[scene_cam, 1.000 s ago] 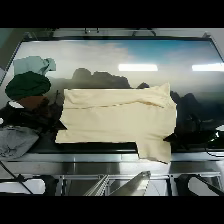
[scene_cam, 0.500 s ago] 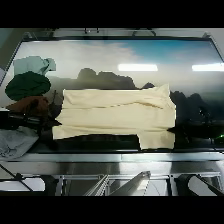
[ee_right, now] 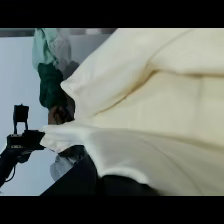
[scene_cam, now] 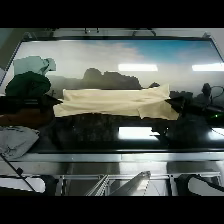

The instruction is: Fold the shirts.

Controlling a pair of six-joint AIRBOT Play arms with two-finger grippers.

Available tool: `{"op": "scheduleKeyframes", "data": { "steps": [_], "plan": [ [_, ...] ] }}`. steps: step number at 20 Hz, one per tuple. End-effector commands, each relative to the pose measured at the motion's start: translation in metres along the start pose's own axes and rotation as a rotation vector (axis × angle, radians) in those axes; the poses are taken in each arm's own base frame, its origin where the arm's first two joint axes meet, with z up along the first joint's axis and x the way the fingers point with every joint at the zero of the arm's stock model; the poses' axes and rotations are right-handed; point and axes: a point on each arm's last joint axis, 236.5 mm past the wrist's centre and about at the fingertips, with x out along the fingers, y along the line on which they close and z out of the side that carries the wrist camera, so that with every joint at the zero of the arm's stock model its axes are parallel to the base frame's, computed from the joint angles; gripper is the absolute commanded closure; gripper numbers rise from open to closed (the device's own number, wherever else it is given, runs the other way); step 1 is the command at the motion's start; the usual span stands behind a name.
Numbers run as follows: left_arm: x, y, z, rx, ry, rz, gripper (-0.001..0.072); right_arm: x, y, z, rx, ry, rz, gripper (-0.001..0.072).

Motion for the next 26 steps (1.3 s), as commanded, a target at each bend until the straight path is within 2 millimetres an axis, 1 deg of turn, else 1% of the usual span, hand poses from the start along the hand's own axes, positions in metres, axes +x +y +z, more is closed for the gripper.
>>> {"op": "scheduleKeyframes", "data": {
  "steps": [1,2,4,6,8,9,10,11,12,13,14,15,16,17,18,19,20,21,22,23,24,25,26],
  "plan": [
    [0.026,0.000,0.031,0.015,0.028,0.008,0.0689,0.031,-0.009,0.049,-0.036,-0.053,-0.025,0.0686],
    [0.033,0.004,0.041,0.016,0.032,0.015,0.0689,0.037,-0.014,0.060,-0.035,-0.053,-0.030,0.0686],
    [0.047,0.013,0.057,0.007,0.045,0.024,0.0690,0.049,-0.027,0.072,-0.020,-0.038,-0.034,0.0686],
    [0.058,0.024,0.067,-0.014,0.064,0.029,0.0690,0.060,-0.044,0.075,-0.018,-0.016,-0.046,0.0686],
    [0.063,0.035,0.073,-0.042,0.076,0.027,0.0691,0.067,-0.064,0.072,0.003,-0.001,-0.076,0.0685],
    [0.064,0.039,0.075,-0.053,0.081,0.025,0.0689,0.068,-0.070,0.070,-0.012,0.010,-0.085,0.0678],
    [0.060,0.041,0.077,-0.062,0.081,0.020,0.0688,0.068,-0.074,0.067,-0.019,0.022,-0.100,0.0650],
    [0.055,0.041,0.078,-0.063,0.077,0.015,0.0668,0.066,-0.078,0.066,-0.034,0.035,-0.116,0.0528],
    [0.048,0.040,0.080,-0.078,0.071,0.011,0.0443,0.063,-0.078,0.065,-0.050,0.051,-0.122,0.0445],
    [0.039,0.038,0.082,-0.102,0.070,0.003,0.0297,0.059,-0.078,0.064,-0.070,0.070,-0.128,0.0411],
    [0.028,0.036,0.082,-0.121,0.071,-0.009,0.0125,0.054,-0.076,0.063,-0.086,0.094,-0.124,0.0411],
    [0.019,0.033,0.080,-0.142,0.082,-0.021,0.0023,0.048,-0.072,0.062,-0.102,0.119,-0.114,0.0407],
    [0.009,0.029,0.078,-0.160,0.094,-0.034,0.0011,0.041,-0.070,0.061,-0.118,0.141,-0.112,0.0393],
    [-0.001,0.026,0.076,-0.181,0.105,-0.047,0.0013,0.033,-0.071,0.063,-0.133,0.154,-0.132,0.0263],
    [-0.009,0.020,0.073,-0.188,0.120,-0.059,0.0013,0.025,-0.074,0.067,-0.151,0.161,-0.161,0.0207],
    [-0.016,0.014,0.072,-0.183,0.124,-0.064,0.0013,0.016,-0.079,0.072,-0.181,0.164,-0.199,0.0207],
    [-0.022,0.006,0.073,-0.159,0.115,-0.060,0.0014,0.006,-0.087,0.078,-0.206,0.163,-0.254,0.0189],
    [-0.025,-0.002,0.076,-0.132,0.100,-0.051,0.0015,-0.003,-0.100,0.085,-0.199,0.155,-0.327,0.0041],
    [-0.028,-0.012,0.079,-0.101,0.084,-0.041,0.0017,-0.010,-0.114,0.091,-0.191,0.144,-0.399,0.0012],
    [-0.029,-0.021,0.082,-0.071,0.072,-0.031,0.0182,-0.015,-0.125,0.095,-0.185,0.134,-0.453,0.0012],
    [-0.027,-0.031,0.084,-0.017,0.067,-0.022,0.0601,-0.015,-0.131,0.094,-0.180,0.139,-0.472,0.0012],
    [-0.023,-0.041,0.086,0.028,0.063,-0.013,0.0709,-0.011,-0.134,0.090,-0.170,0.151,-0.472,0.0012],
    [-0.016,-0.050,0.088,0.060,0.065,-0.005,0.0709,-0.005,-0.137,0.086,-0.157,0.166,-0.472,0.0013]
  ]
}}
